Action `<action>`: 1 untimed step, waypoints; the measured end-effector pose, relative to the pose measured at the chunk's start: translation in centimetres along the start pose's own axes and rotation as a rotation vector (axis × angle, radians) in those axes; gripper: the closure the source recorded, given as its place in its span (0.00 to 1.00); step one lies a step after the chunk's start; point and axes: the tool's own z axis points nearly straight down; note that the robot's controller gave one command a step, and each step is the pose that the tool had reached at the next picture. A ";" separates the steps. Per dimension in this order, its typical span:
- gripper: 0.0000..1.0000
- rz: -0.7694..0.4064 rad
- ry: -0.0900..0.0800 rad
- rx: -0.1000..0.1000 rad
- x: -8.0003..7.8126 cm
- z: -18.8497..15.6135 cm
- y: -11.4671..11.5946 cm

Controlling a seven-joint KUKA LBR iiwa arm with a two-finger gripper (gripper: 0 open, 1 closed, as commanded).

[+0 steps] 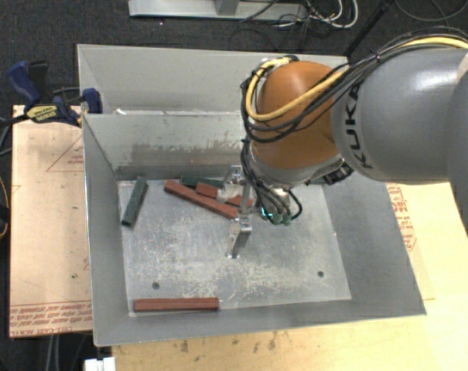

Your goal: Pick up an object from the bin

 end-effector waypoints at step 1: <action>0.00 0.002 -0.008 -0.001 -0.2 -0.4 -0.1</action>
Offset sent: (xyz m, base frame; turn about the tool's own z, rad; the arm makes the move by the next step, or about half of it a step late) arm 0.0687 -0.0430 -0.0888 -0.1834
